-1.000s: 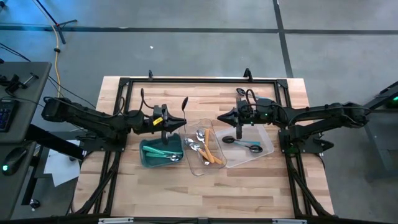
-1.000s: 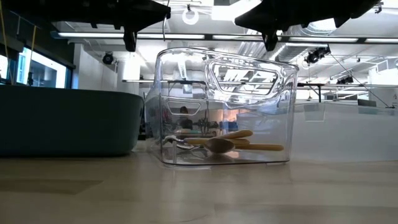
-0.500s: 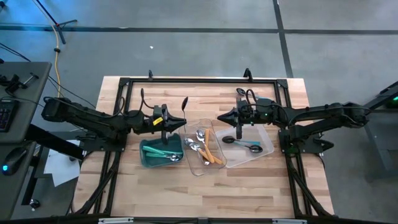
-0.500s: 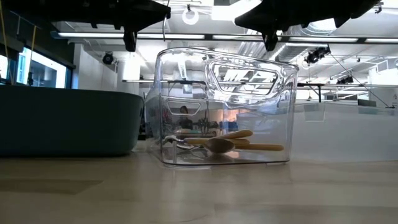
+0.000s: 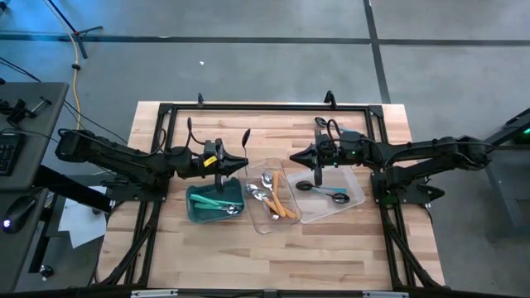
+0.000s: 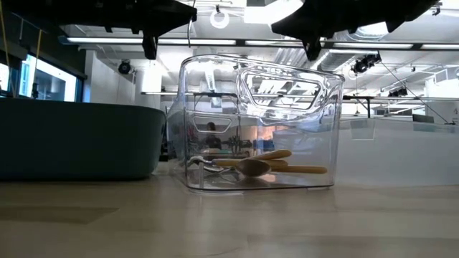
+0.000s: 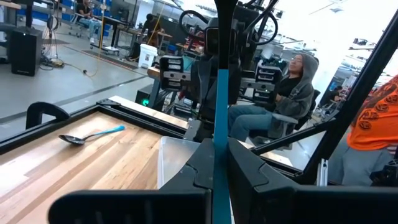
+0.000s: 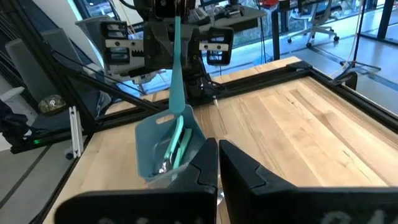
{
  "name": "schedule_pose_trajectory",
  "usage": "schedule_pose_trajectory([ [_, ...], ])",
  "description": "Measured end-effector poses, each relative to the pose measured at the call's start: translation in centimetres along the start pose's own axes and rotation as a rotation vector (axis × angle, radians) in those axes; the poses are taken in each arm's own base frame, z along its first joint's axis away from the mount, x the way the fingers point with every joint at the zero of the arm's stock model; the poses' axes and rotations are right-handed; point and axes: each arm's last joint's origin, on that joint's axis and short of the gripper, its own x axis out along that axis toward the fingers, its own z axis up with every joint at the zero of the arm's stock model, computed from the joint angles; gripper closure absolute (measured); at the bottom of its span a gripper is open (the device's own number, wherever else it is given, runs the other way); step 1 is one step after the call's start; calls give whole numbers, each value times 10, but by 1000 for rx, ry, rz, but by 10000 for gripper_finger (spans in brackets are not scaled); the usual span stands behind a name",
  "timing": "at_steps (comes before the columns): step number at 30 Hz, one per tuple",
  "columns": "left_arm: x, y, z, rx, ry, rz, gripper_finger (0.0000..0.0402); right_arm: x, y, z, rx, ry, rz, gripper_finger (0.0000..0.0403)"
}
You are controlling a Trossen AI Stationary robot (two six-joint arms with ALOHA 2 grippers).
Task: Sort silverware by color (type)
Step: Put the blue spoon into the white bin
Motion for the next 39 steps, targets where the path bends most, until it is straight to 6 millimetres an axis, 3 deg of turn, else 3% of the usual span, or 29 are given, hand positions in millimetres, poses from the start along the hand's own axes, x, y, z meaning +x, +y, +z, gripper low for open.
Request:
schedule_pose_trajectory([
  [10, 0, 0, 0, 0, 0, 0, 396, 1, 0, -1, 1, 5, -1, 401],
  [17, 1, 5, 2, 2, -7, 22, 396, 12, -3, -8, 76, 19, -10, 392],
  [23, 3, 10, 2, 5, -7, 39, 396, 28, -1, -8, 129, -45, -8, 314],
  [31, 16, 12, -10, 9, 17, 45, 397, 61, 6, 14, 104, -94, -20, 190],
  [39, 40, 6, -7, 49, 9, 11, 397, 91, 9, 29, 101, -114, -16, 158],
])
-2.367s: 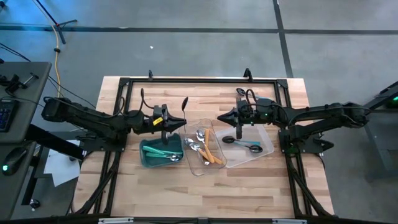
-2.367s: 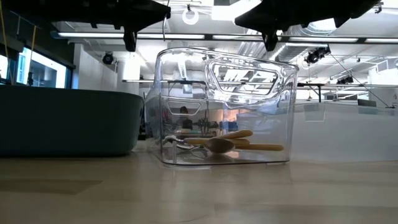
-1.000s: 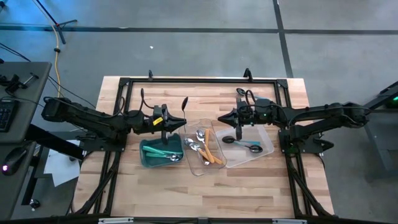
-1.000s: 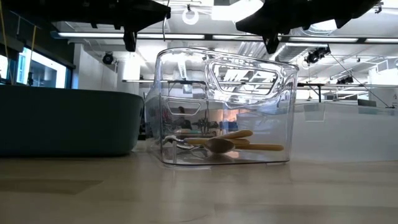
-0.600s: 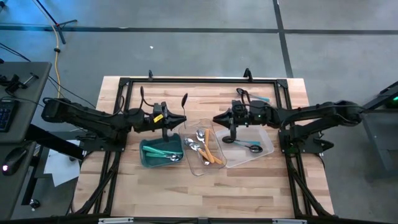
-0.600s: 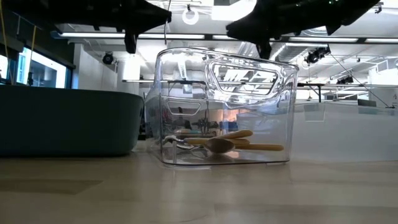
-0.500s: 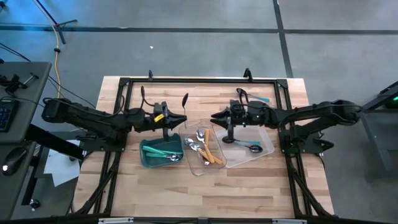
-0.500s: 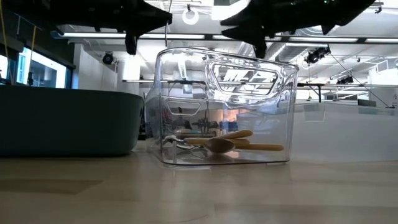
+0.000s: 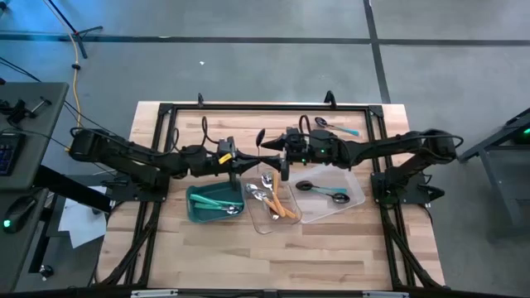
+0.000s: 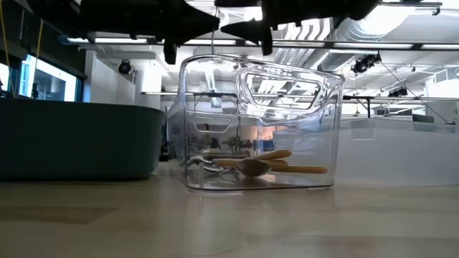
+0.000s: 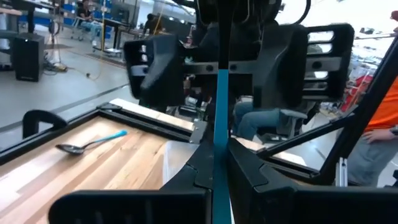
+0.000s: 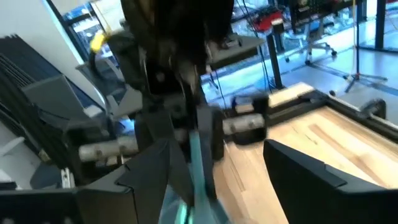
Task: Sort silverware by color (type)
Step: Put the blue spoon into the white bin
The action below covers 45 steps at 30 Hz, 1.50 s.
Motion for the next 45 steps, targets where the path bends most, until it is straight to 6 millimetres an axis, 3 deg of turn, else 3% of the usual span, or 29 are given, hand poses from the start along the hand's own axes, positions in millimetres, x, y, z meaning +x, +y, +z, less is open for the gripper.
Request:
schedule_pose_trajectory([
  [7, 9, 3, -1, -6, 4, 19, 397, 7, 4, 9, 0, -17, 25, 163],
  [12, 9, 4, 0, -5, 2, 24, 397, 7, 3, 7, 7, -6, 21, 195],
  [18, 9, 4, -1, 2, 2, 26, 397, 7, 3, 7, 8, -6, 21, 265],
  [26, 9, 4, -1, 2, 1, 26, 397, 7, 3, 7, -1, 4, 14, 390],
  [33, 9, 4, -1, 15, 5, 32, 389, 6, 2, 6, -25, 15, 10, 396],
  [45, 6, 7, 4, -18, 8, 53, 308, -1, -5, 13, -64, 40, -1, 400],
])
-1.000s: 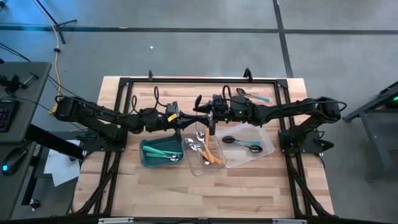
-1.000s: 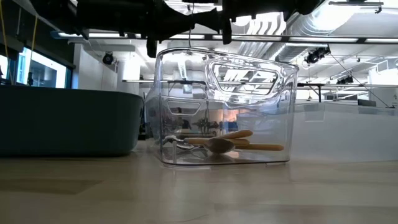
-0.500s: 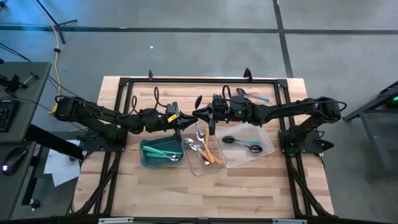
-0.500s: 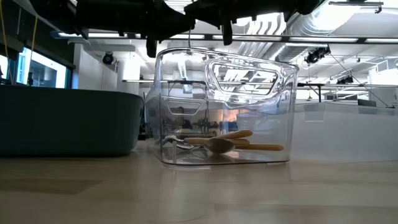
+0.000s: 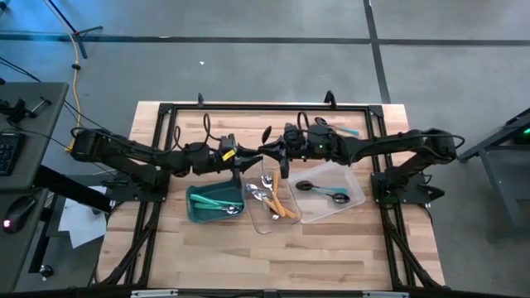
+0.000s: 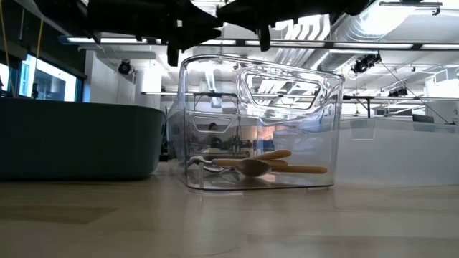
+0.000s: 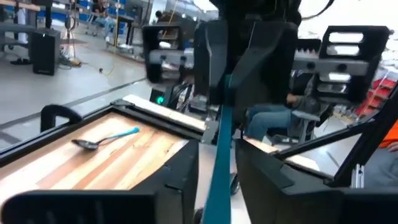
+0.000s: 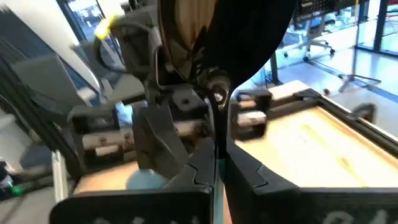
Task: Sort silverware by color (type)
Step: Put the blue spoon into the white bin
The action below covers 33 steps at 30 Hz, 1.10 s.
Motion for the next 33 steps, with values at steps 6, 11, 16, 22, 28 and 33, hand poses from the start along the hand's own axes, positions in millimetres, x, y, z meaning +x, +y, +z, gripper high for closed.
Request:
schedule_pose_trajectory([
  [6, -18, 7, 14, 48, 84, 46, 274, -27, -5, 12, -51, 101, -54, 401],
  [11, -44, 13, 31, 105, 145, 84, 269, -58, -5, 19, -83, 210, -121, 401],
  [16, -80, 16, 39, 73, 58, 60, 271, -93, -3, 25, -95, 302, -179, 402],
  [22, -114, 19, 36, -23, -36, 14, 271, -125, 1, 37, -95, 279, -220, 402],
  [28, -123, 19, 36, -8, -65, 3, 302, -133, 3, 43, -98, 242, -212, 402],
  [33, -123, 18, 38, 23, -83, -11, 375, -130, 3, 41, -95, 255, -214, 402],
])
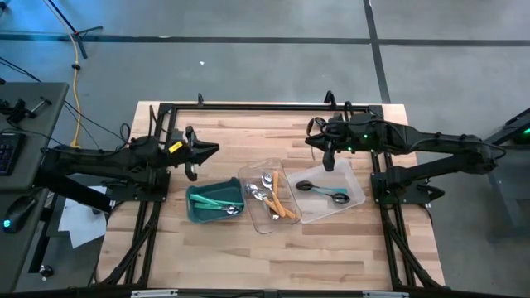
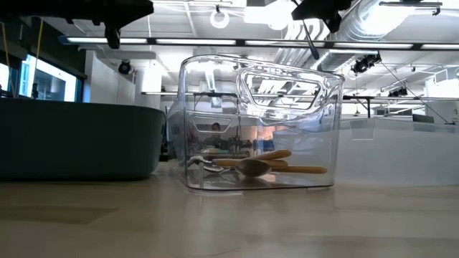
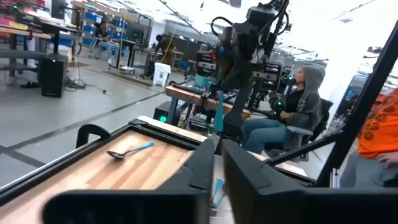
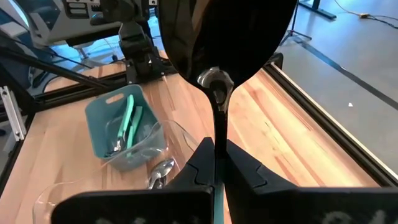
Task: Sort silverware by color (type)
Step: Put the blue spoon into the white bin
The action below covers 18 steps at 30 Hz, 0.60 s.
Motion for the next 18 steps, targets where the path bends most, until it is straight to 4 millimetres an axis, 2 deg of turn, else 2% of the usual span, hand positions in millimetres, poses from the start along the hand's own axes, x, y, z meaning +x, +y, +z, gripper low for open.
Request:
schedule_pose_trajectory([
  [2, 0, 0, 0, -7, 1, -5, 394, 0, 0, 0, 0, -2, 2, 402],
  [7, 0, 0, 0, -15, 1, -3, 400, 1, 0, 0, 8, 4, 12, 402],
  [11, 0, 0, 0, -13, -1, 5, 400, -2, 8, 1, 93, 46, 137, 403],
  [14, 0, 1, 0, -8, -4, 31, 401, -8, 22, 1, 104, 143, 208, 403],
  [18, 0, 2, 0, -13, -10, 78, 401, -8, 34, -12, 145, 384, 136, 403],
])
